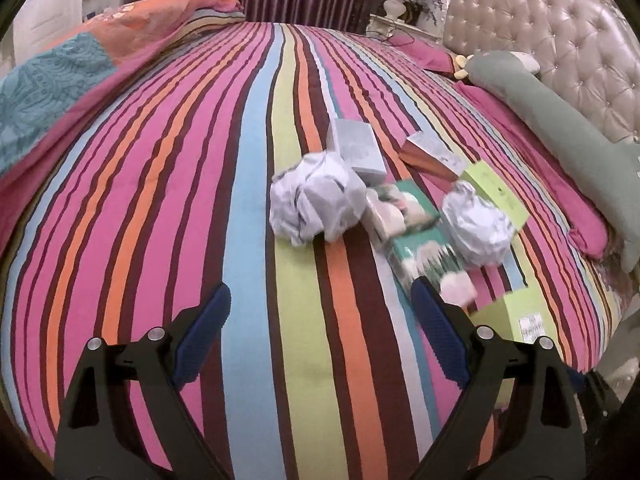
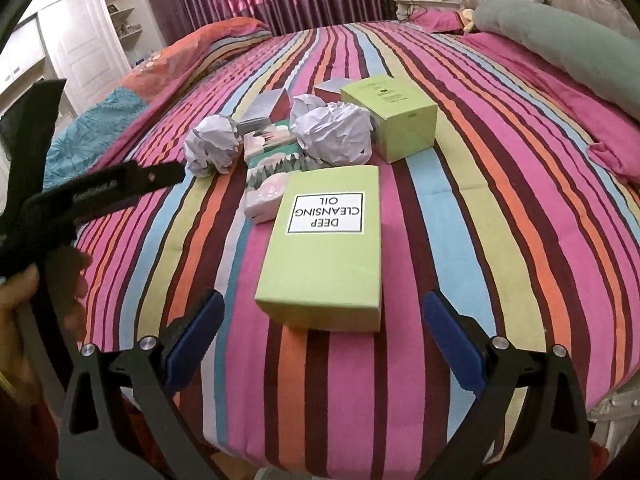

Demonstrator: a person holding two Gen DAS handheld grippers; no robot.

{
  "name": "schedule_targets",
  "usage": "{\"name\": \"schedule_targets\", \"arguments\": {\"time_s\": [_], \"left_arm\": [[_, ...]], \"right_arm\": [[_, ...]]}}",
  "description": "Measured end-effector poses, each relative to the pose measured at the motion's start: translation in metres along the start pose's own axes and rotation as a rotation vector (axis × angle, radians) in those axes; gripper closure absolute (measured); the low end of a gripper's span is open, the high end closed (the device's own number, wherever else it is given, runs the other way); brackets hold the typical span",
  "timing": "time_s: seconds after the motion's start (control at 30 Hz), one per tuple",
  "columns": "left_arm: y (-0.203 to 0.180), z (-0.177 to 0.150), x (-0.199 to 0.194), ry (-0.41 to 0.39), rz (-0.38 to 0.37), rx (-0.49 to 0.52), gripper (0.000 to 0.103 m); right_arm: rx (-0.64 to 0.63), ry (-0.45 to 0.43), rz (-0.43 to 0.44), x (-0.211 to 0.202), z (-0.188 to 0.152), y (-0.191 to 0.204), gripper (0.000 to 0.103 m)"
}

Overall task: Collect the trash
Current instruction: 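Grasp the crumpled white paper ball with the left tool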

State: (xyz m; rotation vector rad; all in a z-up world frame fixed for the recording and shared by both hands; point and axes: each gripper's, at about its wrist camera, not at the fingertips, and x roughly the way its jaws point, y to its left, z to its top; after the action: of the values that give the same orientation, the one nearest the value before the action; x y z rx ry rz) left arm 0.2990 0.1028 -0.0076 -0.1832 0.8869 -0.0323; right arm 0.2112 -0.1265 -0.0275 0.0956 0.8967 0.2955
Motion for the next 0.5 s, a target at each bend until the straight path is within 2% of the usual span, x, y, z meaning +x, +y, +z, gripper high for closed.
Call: {"name": "schedule_targets", "arguments": {"time_s": [0.5], "left_arm": [[0.005, 0.045, 0.047, 0.039, 0.018, 0.011, 0.014]], "right_arm": [[-0.021, 0.027, -0.022, 0.019, 0.012, 0.001, 0.008]]}}
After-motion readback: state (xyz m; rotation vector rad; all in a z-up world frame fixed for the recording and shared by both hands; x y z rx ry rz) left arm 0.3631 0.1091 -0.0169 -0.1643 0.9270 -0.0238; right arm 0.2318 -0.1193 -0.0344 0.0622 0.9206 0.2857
